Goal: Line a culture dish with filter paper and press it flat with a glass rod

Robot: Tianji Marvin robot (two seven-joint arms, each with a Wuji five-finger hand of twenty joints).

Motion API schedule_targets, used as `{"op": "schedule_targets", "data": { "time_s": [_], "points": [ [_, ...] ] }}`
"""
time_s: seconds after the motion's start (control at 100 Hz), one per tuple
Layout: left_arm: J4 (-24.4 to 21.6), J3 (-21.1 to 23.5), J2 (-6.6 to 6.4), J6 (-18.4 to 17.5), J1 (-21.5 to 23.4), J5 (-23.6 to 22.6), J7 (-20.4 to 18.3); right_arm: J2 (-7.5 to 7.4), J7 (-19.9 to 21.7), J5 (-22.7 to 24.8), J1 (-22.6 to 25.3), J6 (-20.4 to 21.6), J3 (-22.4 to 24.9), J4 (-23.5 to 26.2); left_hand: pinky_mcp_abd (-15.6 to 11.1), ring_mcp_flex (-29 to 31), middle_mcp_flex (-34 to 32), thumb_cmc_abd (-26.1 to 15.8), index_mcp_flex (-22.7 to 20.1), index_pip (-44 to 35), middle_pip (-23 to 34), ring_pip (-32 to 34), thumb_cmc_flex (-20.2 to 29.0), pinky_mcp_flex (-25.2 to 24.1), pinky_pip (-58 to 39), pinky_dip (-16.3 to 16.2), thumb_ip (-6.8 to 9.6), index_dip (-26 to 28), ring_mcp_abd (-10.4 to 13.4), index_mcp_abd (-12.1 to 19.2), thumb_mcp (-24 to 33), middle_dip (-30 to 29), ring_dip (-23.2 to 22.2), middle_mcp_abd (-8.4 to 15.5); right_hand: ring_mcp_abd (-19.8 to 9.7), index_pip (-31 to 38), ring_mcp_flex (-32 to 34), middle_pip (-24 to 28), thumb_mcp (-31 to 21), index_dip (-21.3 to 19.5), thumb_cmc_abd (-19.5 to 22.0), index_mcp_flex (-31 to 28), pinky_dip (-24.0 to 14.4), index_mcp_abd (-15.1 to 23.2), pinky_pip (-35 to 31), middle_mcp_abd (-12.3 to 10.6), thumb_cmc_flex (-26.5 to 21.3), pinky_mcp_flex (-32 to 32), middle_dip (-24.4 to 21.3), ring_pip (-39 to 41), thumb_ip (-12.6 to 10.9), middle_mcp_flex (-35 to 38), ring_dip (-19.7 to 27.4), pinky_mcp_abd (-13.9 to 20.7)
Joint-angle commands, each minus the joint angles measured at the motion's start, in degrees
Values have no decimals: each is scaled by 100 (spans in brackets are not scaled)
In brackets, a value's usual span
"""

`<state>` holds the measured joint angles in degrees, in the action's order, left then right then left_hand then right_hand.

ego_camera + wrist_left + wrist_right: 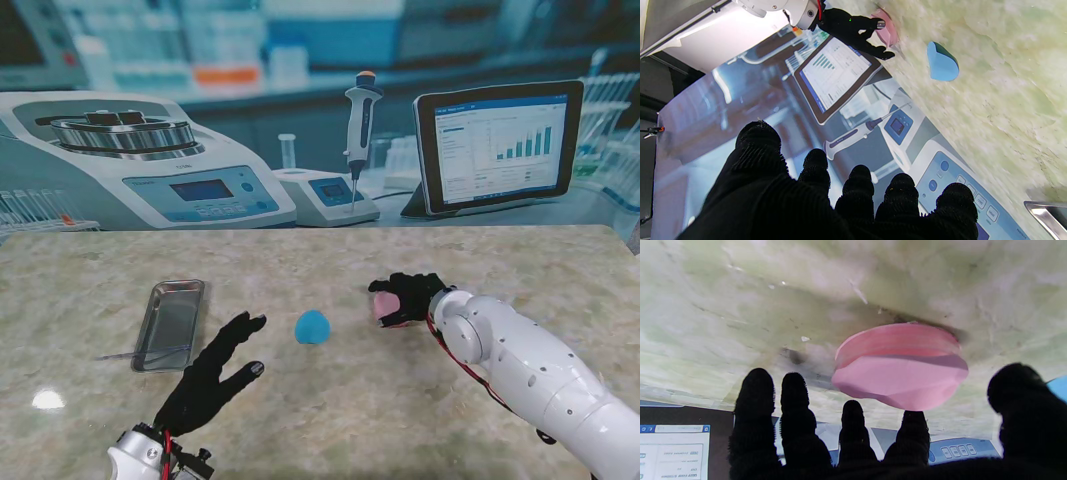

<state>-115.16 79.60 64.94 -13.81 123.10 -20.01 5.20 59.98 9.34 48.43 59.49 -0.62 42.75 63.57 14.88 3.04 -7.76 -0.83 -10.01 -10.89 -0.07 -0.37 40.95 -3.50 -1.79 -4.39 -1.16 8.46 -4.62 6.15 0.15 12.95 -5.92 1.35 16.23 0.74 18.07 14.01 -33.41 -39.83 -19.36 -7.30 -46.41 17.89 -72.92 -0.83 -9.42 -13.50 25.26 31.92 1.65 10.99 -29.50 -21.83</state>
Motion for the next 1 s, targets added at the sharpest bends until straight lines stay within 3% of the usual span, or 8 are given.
{"op": "schedule_targets", "data": {
  "time_s": [0.0,0.37,0.47,0.59,0.64,0.74,0.86,0.99],
  "points": [
    [-10,-5,-9,32,29,15,-35,17,-39,42,5,-50,-77,-55,-167,-160,109,-161,30,-149,44,-42,64,-12,249,-124,80,67,163,202,-92,144,-88,27,72,52,214,-84,-172,-138,-346,11,-198,53,-320,4,-61,-127,266,306,154,-265,-161,44],
    [0,-7,-12,33,16,16,-50,41,-236,120,-132,-122,-378,-215,-168,-159,109,-157,25,-172,43,-43,67,-12,249,-125,81,78,166,204,-90,148,-81,27,-55,494,495,252,-214,-705,-826,139,-393,4,-605,16,-1047,-595,1007,766,7,-273,-422,285],
    [7,-10,-13,38,5,15,-55,70,-366,75,-166,-104,-447,-313,-169,-159,110,-154,26,-181,44,-42,66,-12,250,-124,80,82,167,206,-91,150,-82,22,-104,713,617,493,-579,-1000,-891,205,-407,3,-691,-5,-1168,-714,1087,899,-58,-228,-468,353],
    [23,-10,-13,39,-9,22,-58,113,-516,-13,-214,-60,-533,-439,-166,-158,109,-155,30,-186,43,-42,63,-12,251,-121,80,85,172,225,-92,151,-81,29,-178,1164,826,1179,-1448,-1676,-1035,332,-383,102,-800,-74,-1079,-876,1004,1031,-31,-155,-488,400],
    [28,-10,-14,37,-12,24,-61,126,-551,-46,-230,-46,-560,-474,-166,-159,109,-155,29,-188,43,-43,63,-12,250,-121,80,85,170,204,-92,151,-80,29,-226,1433,949,1571,-1651,-2064,-1087,384,-380,157,-862,-127,-1113,-968,964,1103,-33,-126,-507,431],
    [35,-7,-14,29,-14,27,-66,142,-591,-91,-245,-6,-586,-515,-167,-159,110,-156,34,-188,43,-43,58,-12,250,-121,79,86,168,203,-94,151,-79,30,-313,1737,1103,2270,-1909,-2423,-1117,187,-390,211,-967,-159,-1227,-1087,959,1227,-51,-105,-546,476],
    [37,-9,-14,36,-16,26,-63,150,-619,-123,-253,42,-602,-551,-168,-159,109,-154,31,-190,43,-43,64,-12,250,-120,81,86,169,207,-90,151,-78,25,-397,1966,1332,2891,-2105,-2640,-1139,9,-401,274,-1077,-183,-1319,-1250,1000,1370,-52,-119,-590,545],
    [37,-12,-13,39,-14,27,-58,154,-649,-134,-256,80,-608,-578,-169,-160,110,-153,36,-190,44,-43,61,-12,251,-119,80,86,169,204,-92,153,-77,29,-452,2030,1428,3070,-2237,-2662,-1092,-62,-401,303,-1114,-208,-1461,-1326,1019,1411,-89,-113,-600,572]
  ]
}}
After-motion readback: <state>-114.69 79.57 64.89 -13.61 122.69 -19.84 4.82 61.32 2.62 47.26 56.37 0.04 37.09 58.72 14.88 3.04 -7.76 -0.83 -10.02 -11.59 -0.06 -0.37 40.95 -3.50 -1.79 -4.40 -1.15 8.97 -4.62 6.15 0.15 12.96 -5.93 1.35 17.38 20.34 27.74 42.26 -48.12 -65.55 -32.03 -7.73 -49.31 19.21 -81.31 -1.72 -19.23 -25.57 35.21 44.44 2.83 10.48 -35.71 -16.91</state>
